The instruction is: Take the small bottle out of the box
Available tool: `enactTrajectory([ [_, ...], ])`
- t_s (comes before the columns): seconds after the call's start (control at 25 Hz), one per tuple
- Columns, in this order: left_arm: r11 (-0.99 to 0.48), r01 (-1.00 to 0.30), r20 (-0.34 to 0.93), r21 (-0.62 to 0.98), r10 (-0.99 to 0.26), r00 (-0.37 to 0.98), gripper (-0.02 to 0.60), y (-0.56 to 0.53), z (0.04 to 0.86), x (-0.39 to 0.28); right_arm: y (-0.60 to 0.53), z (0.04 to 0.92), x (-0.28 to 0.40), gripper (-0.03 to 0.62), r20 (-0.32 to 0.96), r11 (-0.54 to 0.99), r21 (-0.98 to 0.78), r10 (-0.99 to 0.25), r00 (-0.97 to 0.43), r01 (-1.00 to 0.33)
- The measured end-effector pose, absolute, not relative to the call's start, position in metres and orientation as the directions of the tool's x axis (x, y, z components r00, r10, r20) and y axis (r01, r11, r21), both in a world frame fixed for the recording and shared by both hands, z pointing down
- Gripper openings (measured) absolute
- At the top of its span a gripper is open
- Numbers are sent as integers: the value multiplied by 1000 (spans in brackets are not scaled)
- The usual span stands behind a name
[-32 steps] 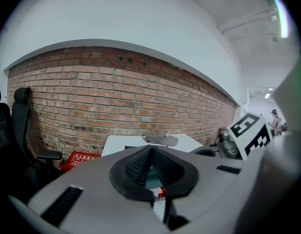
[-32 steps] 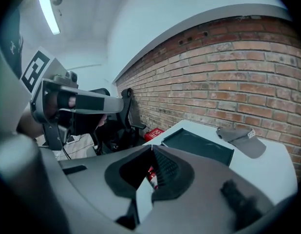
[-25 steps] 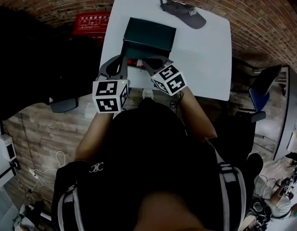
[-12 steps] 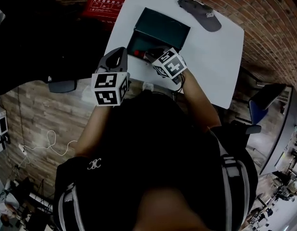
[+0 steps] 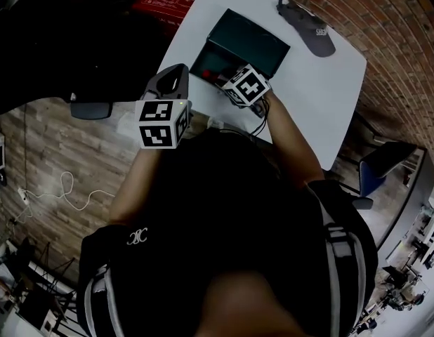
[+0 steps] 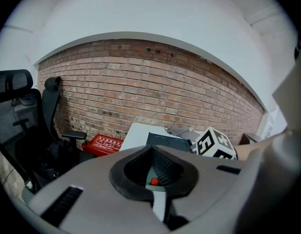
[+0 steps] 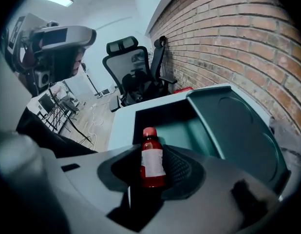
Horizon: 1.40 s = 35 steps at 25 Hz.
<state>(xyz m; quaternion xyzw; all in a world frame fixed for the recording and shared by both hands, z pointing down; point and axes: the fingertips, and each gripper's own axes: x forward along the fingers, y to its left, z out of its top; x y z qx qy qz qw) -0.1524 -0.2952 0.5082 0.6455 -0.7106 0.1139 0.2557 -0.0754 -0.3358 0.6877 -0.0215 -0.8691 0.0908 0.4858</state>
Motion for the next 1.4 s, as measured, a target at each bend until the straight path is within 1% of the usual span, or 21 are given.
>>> enactTrajectory([
  [0.12, 151, -975, 515, 166, -856, -44, 12, -296, 512, -152, -337, 694, -78, 134, 844, 980, -195, 145, -516, -44],
  [0.2, 155, -974, 515, 164, -856, -49, 12, -297, 512, -151, -338, 695, -80, 157, 844, 974, -221, 164, -510, -53],
  [0.32, 158, -975, 516, 158, -855, -55, 12, -300, 512, -152, -345, 694, -83, 207, 851, 965, -243, 163, -499, -100],
  [0.36, 160, -975, 520, 155, -852, -57, 12, -300, 513, -153, -347, 696, -85, 212, 856, 963, -244, 157, -493, -117],
  [0.56, 173, -973, 527, 152, -847, -69, 12, -302, 516, -159, -358, 714, -86, 214, 903, 980, -131, 54, -426, -151],
  [0.88, 172, -973, 534, 153, -843, -65, 12, -309, 516, -162, -358, 720, -90, 219, 880, 942, -235, 100, -465, -242],
  [1.16, 151, -977, 522, 150, -851, -52, 12, -318, 513, -163, -357, 724, -90, 219, 901, 949, -212, 98, -423, -232],
  [1.4, 135, -978, 506, 159, -862, -37, 12, -322, 506, -164, -356, 722, -92, 218, 904, 952, -210, 103, -415, -221],
])
